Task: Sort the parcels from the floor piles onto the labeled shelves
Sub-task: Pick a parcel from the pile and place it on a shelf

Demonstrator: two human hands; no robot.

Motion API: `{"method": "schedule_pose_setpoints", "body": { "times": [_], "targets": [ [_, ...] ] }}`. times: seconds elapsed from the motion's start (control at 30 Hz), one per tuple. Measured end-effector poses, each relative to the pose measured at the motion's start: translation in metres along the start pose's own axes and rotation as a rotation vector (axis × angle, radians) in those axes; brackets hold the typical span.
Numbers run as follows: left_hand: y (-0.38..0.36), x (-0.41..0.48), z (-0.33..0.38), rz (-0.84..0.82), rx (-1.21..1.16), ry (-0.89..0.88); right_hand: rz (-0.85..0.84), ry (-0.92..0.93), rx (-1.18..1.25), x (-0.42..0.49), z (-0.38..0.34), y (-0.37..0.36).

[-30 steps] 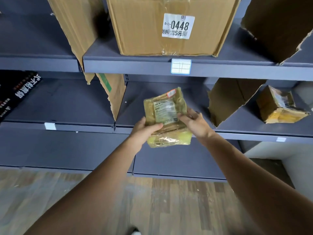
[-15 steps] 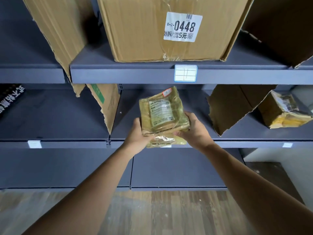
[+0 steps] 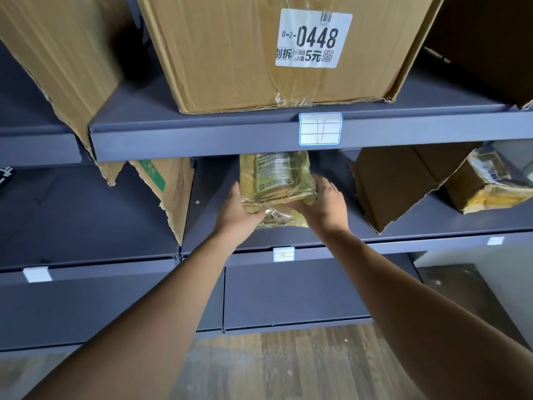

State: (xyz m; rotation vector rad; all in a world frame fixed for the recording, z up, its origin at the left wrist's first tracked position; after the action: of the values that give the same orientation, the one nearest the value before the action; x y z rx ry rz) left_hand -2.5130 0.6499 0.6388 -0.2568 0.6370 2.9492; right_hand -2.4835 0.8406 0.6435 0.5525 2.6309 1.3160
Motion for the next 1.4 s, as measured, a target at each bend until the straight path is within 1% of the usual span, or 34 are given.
{"method": "schedule_pose_setpoints", "body": {
  "times": [0.1,0.23,0.3,0.43,0.53,0.63,0.7,0.77,0.83,0.93,1.07,1.2,1.27,1.4],
  "targets": [
    [-0.004,0.003,0.007,-0.076,-0.087,0.038,-0.025,-0.06,0.049,0.009,-0.002,-0.001],
    [-0.005,0.01,0.012,-0.109,-0.072,0.089,-0.143,-0.102,0.071,0.013,-0.002,0.001],
    [-0.005,0.009,0.015,-0.07,-0.027,0.071,-0.173,-0.113,0.111,0.009,-0.002,0.0],
    [0.005,-0.006,0.019,0.1,0.039,-0.018,-0.163,-0.178,0.224,-0.005,-0.001,0.008],
    [0.011,-0.03,0.029,0.224,0.102,-0.108,-0.149,-0.22,0.262,-0.021,-0.001,0.022],
    [0.0,-0.058,0.039,0.214,0.074,-0.139,-0.124,-0.239,0.271,-0.043,0.005,0.044],
    [-0.017,-0.076,0.047,0.162,0.042,-0.133,-0.102,-0.257,0.279,-0.059,0.013,0.063],
    [-0.043,-0.095,0.059,0.07,-0.002,-0.108,-0.081,-0.301,0.311,-0.077,0.028,0.084],
    [-0.073,-0.119,0.072,-0.025,-0.041,-0.087,-0.068,-0.355,0.342,-0.099,0.05,0.106],
    [-0.124,-0.166,0.092,-0.125,-0.091,-0.078,-0.036,-0.416,0.415,-0.138,0.09,0.144],
    [-0.202,-0.245,0.113,-0.282,-0.172,-0.04,0.052,-0.504,0.46,-0.201,0.16,0.204],
    [-0.281,-0.325,0.136,-0.417,-0.188,-0.026,0.143,-0.606,0.476,-0.276,0.236,0.266],
    [-0.322,-0.366,0.146,-0.488,-0.169,-0.048,0.194,-0.659,0.493,-0.317,0.274,0.294],
    [-0.404,-0.443,0.154,-0.685,-0.084,-0.122,0.303,-0.79,0.564,-0.391,0.348,0.341]
  ]
}}
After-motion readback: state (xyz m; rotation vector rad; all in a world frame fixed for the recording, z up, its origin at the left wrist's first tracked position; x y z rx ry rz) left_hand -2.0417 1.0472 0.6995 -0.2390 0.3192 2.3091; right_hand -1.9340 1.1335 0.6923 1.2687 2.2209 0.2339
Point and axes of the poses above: each hand's wrist, its own x-axis towards the middle knuckle, its own y-axis out of the back of the hand, z = x × y, the point moved 5 cm from there along x, towards the middle knuckle, and after that the axes turned 9 degrees about -x, right-handed, at the moved point
